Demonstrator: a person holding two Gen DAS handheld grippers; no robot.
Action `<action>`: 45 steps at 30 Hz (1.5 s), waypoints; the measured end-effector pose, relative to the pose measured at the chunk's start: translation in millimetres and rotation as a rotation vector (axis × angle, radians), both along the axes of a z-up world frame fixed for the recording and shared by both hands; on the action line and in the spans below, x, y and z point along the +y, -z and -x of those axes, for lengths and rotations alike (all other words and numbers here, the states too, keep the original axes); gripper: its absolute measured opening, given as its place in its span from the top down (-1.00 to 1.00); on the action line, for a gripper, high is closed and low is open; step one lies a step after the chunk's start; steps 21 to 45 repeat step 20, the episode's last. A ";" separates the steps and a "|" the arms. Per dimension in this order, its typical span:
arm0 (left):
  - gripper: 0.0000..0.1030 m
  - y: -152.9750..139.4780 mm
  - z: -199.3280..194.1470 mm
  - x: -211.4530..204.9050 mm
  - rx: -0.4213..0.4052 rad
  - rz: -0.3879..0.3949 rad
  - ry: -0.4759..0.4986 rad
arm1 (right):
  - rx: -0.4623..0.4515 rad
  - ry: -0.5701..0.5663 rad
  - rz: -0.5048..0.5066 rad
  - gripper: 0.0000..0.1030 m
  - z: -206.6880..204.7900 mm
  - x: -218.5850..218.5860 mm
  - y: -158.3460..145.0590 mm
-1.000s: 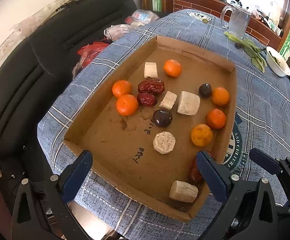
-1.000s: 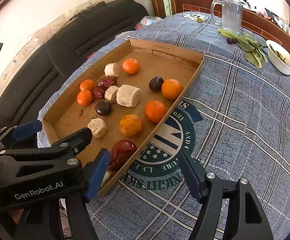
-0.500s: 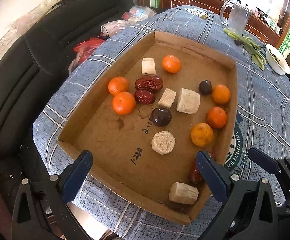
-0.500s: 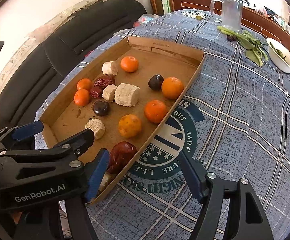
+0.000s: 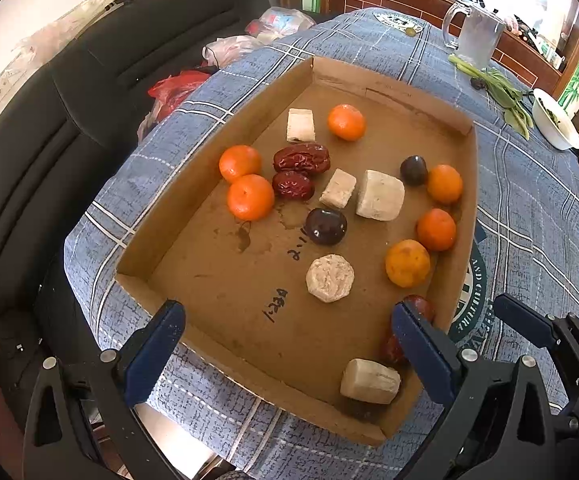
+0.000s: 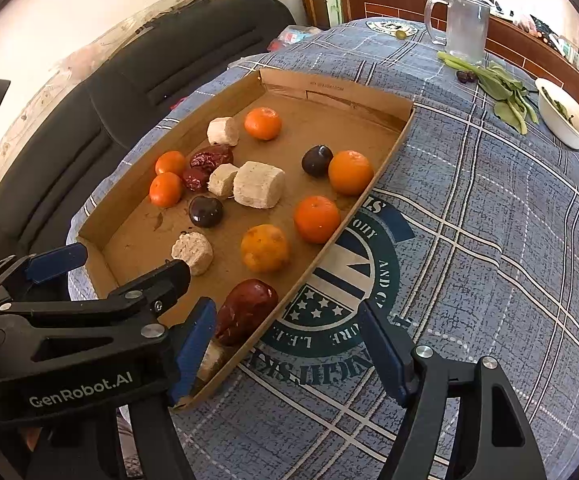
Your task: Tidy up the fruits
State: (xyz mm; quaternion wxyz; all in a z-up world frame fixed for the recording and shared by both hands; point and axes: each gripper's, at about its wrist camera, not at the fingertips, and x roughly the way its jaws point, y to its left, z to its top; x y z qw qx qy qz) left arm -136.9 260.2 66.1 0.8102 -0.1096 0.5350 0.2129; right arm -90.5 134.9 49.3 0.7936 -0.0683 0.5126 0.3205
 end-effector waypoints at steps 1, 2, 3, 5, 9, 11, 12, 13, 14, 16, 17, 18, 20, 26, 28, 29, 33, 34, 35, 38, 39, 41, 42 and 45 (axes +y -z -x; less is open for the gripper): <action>-1.00 0.1 -0.4 0.5 0.000 0.001 0.000 | 0.000 0.001 0.001 -0.52 -0.1 0.1 0.1; -1.00 0.6 -0.4 0.8 0.002 0.002 0.000 | 0.000 0.001 0.001 -0.52 -0.1 0.1 0.1; -1.00 0.9 -0.3 0.7 0.002 0.003 0.000 | 0.000 0.001 0.002 -0.52 0.0 0.1 0.4; -1.00 1.4 0.0 0.3 0.003 0.004 -0.001 | 0.001 0.002 0.004 -0.52 0.8 0.2 1.3; -1.00 3.5 -0.6 -0.6 0.008 0.011 0.001 | 0.003 -0.003 0.006 -0.52 1.9 0.7 2.8; -1.00 5.0 -1.3 -1.7 0.016 0.013 0.001 | 0.002 -0.009 0.008 -0.52 3.3 1.6 3.0; -1.00 5.6 -1.9 -1.9 0.021 0.015 0.000 | 0.002 -0.013 0.008 -0.53 4.1 2.0 3.1; -1.00 6.0 -2.0 -2.5 0.024 0.013 -0.003 | 0.002 -0.015 0.008 -0.54 4.7 2.2 3.3; -1.00 6.3 -2.0 -3.3 0.026 0.008 -0.007 | 0.002 -0.017 0.007 -0.54 5.4 2.5 3.7; -1.00 6.6 -3.1 -5.5 0.030 -0.003 -0.011 | 0.001 -0.019 0.005 -0.54 5.9 2.0 3.8; -1.00 6.7 -3.8 -6.4 0.032 -0.003 -0.010 | -0.001 -0.018 0.004 -0.55 6.0 0.4 3.8; -1.00 6.8 -5.2 -9.0 0.034 -0.004 -0.005 | -0.001 -0.014 0.003 -0.55 5.8 -0.8 3.9; -1.00 5.6 -7.9 -14.8 0.034 -0.024 0.004 | 0.001 0.000 -0.004 -0.55 5.3 -6.8 4.0; -1.00 5.6 -7.9 -14.8 0.034 -0.024 0.004 | 0.001 0.000 -0.004 -0.55 5.3 -6.8 4.0; -1.00 5.6 -7.9 -14.8 0.034 -0.024 0.004 | 0.001 0.000 -0.004 -0.55 5.3 -6.8 4.0; -1.00 5.6 -7.9 -14.8 0.034 -0.024 0.004 | 0.001 0.000 -0.004 -0.55 5.3 -6.8 4.0; -1.00 5.6 -7.9 -14.8 0.034 -0.024 0.004 | 0.001 0.000 -0.004 -0.55 5.3 -6.8 4.0; -1.00 5.6 -7.9 -14.8 0.034 -0.024 0.004 | 0.001 0.000 -0.004 -0.55 5.3 -6.8 4.0; -1.00 5.6 -7.9 -14.8 0.034 -0.024 0.004 | 0.001 0.000 -0.004 -0.55 5.3 -6.8 4.0; -1.00 5.6 -7.9 -14.8 0.034 -0.024 0.004 | 0.001 0.000 -0.004 -0.55 5.3 -6.8 4.0; -1.00 5.6 -7.9 -14.8 0.034 -0.024 0.004 | 0.001 0.000 -0.004 -0.55 5.3 -6.8 4.0; -1.00 5.6 -7.9 -14.8 0.034 -0.024 0.004 | 0.001 0.000 -0.004 -0.55 5.3 -6.8 4.0; -1.00 5.6 -7.9 -14.8 0.034 -0.024 0.004 | 0.001 0.000 -0.004 -0.55 5.3 -6.8 4.0; -1.00 5.6 -7.9 -14.8 0.034 -0.024 0.004 | 0.001 0.000 -0.004 -0.55 5.3 -6.8 4.0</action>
